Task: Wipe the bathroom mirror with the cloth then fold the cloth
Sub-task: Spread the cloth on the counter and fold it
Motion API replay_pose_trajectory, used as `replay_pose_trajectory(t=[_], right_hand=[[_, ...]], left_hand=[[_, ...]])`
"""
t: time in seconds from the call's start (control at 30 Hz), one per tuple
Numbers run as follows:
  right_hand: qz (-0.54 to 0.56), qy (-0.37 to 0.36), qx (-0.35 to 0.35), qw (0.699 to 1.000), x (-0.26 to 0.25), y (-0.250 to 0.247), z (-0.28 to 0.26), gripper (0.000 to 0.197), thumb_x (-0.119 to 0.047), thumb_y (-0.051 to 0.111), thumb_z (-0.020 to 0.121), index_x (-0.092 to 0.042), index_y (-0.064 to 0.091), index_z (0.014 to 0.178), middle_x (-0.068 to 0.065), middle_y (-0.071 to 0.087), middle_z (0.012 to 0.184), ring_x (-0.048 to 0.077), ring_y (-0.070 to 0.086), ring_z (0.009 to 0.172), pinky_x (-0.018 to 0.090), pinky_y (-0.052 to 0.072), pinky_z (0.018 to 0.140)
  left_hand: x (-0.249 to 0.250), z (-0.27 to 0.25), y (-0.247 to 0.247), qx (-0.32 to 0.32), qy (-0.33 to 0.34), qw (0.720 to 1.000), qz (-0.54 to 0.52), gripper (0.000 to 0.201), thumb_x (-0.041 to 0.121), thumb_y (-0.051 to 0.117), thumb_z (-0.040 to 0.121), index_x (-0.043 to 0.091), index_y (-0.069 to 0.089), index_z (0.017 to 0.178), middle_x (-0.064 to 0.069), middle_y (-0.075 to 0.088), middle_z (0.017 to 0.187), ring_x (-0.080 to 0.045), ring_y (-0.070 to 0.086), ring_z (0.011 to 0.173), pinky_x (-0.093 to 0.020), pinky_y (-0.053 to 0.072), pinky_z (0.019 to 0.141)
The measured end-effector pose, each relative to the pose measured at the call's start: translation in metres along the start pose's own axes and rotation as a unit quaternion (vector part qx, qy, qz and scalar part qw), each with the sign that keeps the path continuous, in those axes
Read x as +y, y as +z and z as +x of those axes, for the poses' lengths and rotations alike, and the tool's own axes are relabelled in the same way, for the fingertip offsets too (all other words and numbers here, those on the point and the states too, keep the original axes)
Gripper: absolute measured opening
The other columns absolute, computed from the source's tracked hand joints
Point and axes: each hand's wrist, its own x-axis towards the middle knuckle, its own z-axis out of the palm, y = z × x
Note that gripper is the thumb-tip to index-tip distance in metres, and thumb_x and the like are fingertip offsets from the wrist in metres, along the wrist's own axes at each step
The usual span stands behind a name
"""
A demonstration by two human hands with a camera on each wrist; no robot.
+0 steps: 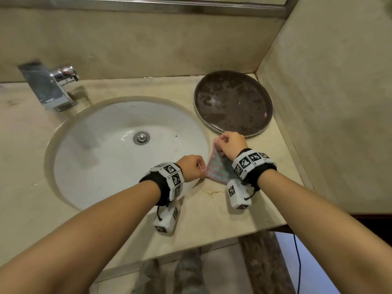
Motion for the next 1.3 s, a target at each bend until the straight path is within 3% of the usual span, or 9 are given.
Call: replay_pose_trajectory(t=[0.17, 0.43, 0.53, 0.63, 0.7, 0.8, 0.93, 1.07, 1.3], right_hand=[[0.011, 0.070, 0.119, 0.990, 0.022, -0.033, -0.004, 0.020, -0.025, 0.054, 0.091, -0.007, 0.064, 0.090, 0.008, 0.061, 0.081, 0.025, 0.054, 0.077, 0.025, 0.042, 0.069], [0.110, 0.243, 0.010, 0.964, 0.070, -0.035, -0.023, 0.056, -0.052, 0.064, 0.079, 0.003, 0.066, 0.088, 0.015, 0.068, 0.074, 0.027, 0.065, 0.063, 0.026, 0.050, 0.058], [0.155, 0.232, -0.022, 0.960, 0.067, -0.027, -0.026, 0.042, -0.035, 0.075, 0.076, 0.005, 0.066, 0.088, 0.013, 0.066, 0.071, 0.026, 0.063, 0.060, 0.030, 0.053, 0.060], [0.150, 0.215, -0.009, 0.965, 0.062, -0.021, -0.027, 0.031, -0.018, 0.077, 0.075, 0.004, 0.066, 0.094, 0.016, 0.068, 0.094, 0.030, 0.067, 0.087, 0.034, 0.054, 0.076], [0.182, 0.192, 0.026, 0.964, 0.055, -0.020, -0.029, 0.011, -0.010, 0.070, 0.078, -0.007, 0.060, 0.077, 0.018, 0.066, 0.097, 0.030, 0.064, 0.092, 0.037, 0.052, 0.081], [0.234, 0.141, 0.070, 0.959, 0.041, -0.024, -0.034, 0.024, -0.004, 0.061, 0.082, -0.016, 0.046, 0.069, 0.017, 0.061, 0.094, 0.027, 0.059, 0.092, 0.039, 0.049, 0.086], [0.229, 0.054, 0.081, 0.969, 0.005, -0.043, -0.043, 0.017, -0.002, 0.060, 0.085, -0.013, 0.048, 0.082, 0.007, 0.054, 0.080, 0.019, 0.053, 0.082, 0.026, 0.044, 0.072], [0.245, 0.020, 0.080, 0.966, -0.034, -0.063, -0.052, 0.020, -0.002, 0.061, 0.084, -0.015, 0.049, 0.076, 0.012, 0.056, 0.087, 0.021, 0.054, 0.087, 0.037, 0.046, 0.089], [0.364, -0.045, 0.026, 0.930, -0.086, -0.108, -0.069, 0.020, 0.001, 0.054, 0.089, -0.016, 0.053, 0.078, 0.005, 0.057, 0.077, 0.018, 0.056, 0.071, 0.031, 0.048, 0.069]], left_hand=[[0.017, 0.013, -0.008, 0.054, -0.037, 0.998, -0.004, 0.031, 0.016, 0.052, 0.089, 0.012, 0.054, 0.120, -0.012, 0.061, 0.119, -0.028, 0.057, 0.107, -0.029, 0.044, 0.086], [0.051, 0.030, 0.006, 0.072, -0.085, 0.994, -0.004, 0.046, 0.031, 0.060, 0.088, 0.006, 0.045, 0.124, -0.015, 0.060, 0.121, -0.031, 0.058, 0.110, -0.035, 0.047, 0.089], [0.053, 0.031, 0.004, 0.083, -0.124, 0.989, -0.021, 0.045, 0.026, 0.063, 0.087, 0.003, 0.046, 0.121, -0.015, 0.058, 0.118, -0.032, 0.056, 0.110, -0.034, 0.045, 0.083], [0.050, 0.032, 0.005, 0.088, -0.132, 0.985, -0.061, 0.020, 0.020, 0.067, 0.085, 0.010, 0.053, 0.077, -0.005, 0.056, 0.078, -0.026, 0.055, 0.089, -0.031, 0.042, 0.075], [0.046, 0.031, 0.004, 0.096, -0.135, 0.982, -0.088, 0.034, 0.016, 0.068, 0.083, 0.016, 0.043, 0.061, 0.000, 0.047, 0.064, -0.023, 0.052, 0.081, -0.028, 0.041, 0.071], [0.044, 0.022, -0.002, 0.092, -0.123, 0.981, -0.116, 0.011, 0.015, 0.068, 0.082, 0.012, 0.057, 0.084, -0.007, 0.063, 0.085, -0.027, 0.060, 0.093, -0.030, 0.046, 0.078], [0.047, 0.005, -0.014, 0.048, -0.098, 0.979, -0.173, 0.041, 0.025, 0.059, 0.090, 0.004, 0.049, 0.123, -0.014, 0.064, 0.100, -0.025, 0.059, 0.084, -0.028, 0.045, 0.060], [0.059, -0.014, -0.041, 0.060, -0.056, 0.972, -0.222, 0.033, 0.037, 0.042, 0.097, 0.005, 0.052, 0.104, -0.013, 0.057, 0.099, -0.026, 0.053, 0.085, -0.032, 0.044, 0.073], [0.083, -0.036, -0.087, 0.001, -0.044, 0.917, -0.396, 0.069, 0.069, 0.022, 0.088, 0.015, 0.054, 0.116, -0.011, 0.060, 0.112, -0.026, 0.057, 0.097, -0.035, 0.050, 0.077]])
